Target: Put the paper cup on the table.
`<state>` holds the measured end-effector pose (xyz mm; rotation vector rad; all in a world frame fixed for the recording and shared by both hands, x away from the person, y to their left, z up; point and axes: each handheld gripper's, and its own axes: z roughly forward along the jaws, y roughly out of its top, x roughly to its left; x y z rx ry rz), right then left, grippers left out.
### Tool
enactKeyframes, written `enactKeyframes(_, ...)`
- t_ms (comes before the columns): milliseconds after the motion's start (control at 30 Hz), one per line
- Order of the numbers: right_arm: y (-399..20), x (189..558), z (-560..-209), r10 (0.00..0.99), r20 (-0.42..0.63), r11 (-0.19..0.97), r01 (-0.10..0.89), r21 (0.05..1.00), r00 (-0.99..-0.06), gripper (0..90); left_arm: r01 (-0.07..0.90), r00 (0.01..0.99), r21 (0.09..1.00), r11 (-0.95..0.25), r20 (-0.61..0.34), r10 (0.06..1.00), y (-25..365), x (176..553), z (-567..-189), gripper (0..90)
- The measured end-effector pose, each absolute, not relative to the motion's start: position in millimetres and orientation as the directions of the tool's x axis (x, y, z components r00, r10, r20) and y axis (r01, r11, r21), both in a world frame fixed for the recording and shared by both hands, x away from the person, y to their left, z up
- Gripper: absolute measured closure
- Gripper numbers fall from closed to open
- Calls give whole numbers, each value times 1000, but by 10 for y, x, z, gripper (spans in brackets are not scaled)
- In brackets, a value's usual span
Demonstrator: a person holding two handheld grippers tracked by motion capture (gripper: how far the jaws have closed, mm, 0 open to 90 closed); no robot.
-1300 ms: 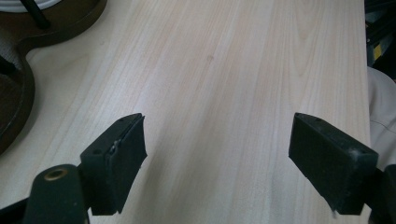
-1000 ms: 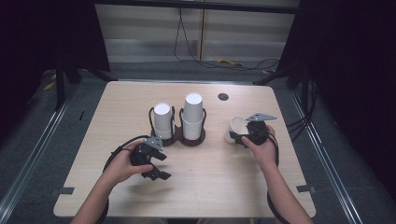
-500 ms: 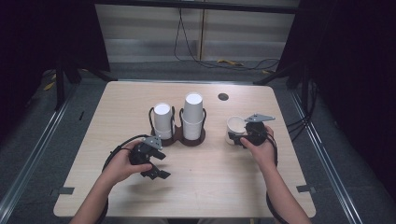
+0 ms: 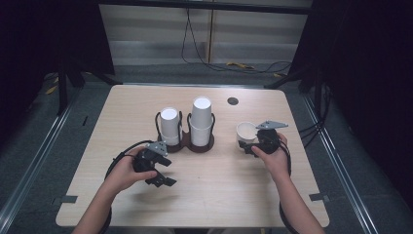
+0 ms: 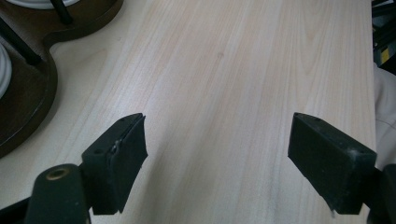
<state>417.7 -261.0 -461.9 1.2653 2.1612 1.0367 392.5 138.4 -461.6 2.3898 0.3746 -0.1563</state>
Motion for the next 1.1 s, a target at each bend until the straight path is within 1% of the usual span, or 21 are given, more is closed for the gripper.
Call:
enactKeyframes(33, -2616, 4165, -4634, 871, 16, 300, 557, 774, -491, 147, 297, 955, 634, -714, -205, 215, 1390, 3928, -4617, 192)
enactKeyframes(100, -2619, 4159, -4640, 870, 16, 301, 556, 774, -492, 147, 307, 952, 632, -711, -201, 232, 1400, 3913, -4609, 192)
enactKeyframes(167, -2628, 4143, -4653, 873, 18, 296, 557, 776, -488, 142, 309, 951, 638, -705, -209, 227, 1408, 3910, -4620, 192)
enactKeyframes(233, -2634, 4130, -4662, 872, 21, 295, 558, 776, -489, 141, 298, 954, 640, -708, -203, 219, 1427, 3913, -4624, 192)
enactKeyframes(267, -2636, 4120, -4667, 872, 22, 294, 558, 776, -489, 141, 318, 948, 644, -696, -212, 237, 1429, 3901, -4627, 192)
enactKeyframes(767, -2708, 3937, -4661, 863, 31, 300, 562, 770, -504, 141, 313, 950, 635, -706, -209, 233, 1471, 3887, -4624, 193)
enactKeyframes(800, -2713, 3930, -4660, 863, 29, 302, 561, 771, -504, 141, 319, 947, 623, -714, -191, 257, 1469, 3875, -4614, 193)
enactKeyframes(833, -2725, 3908, -4650, 862, 31, 301, 562, 770, -505, 141, 327, 945, 638, -697, -214, 247, 1470, 3880, -4636, 193)
enactKeyframes(1000, -2738, 3862, -4654, 862, 35, 300, 564, 769, -506, 141, 313, 950, 628, -712, -207, 234, 1476, 3895, -4642, 193)
enactKeyframes(1033, -2738, 3837, -4663, 861, 44, 294, 566, 770, -507, 141, 333, 943, 639, -693, -218, 253, 1464, 3880, -4655, 193)
enactKeyframes(1100, -2742, 3825, -4666, 858, 42, 298, 564, 770, -511, 141, 334, 943, 636, -696, -220, 252, 1459, 3884, -4654, 193)
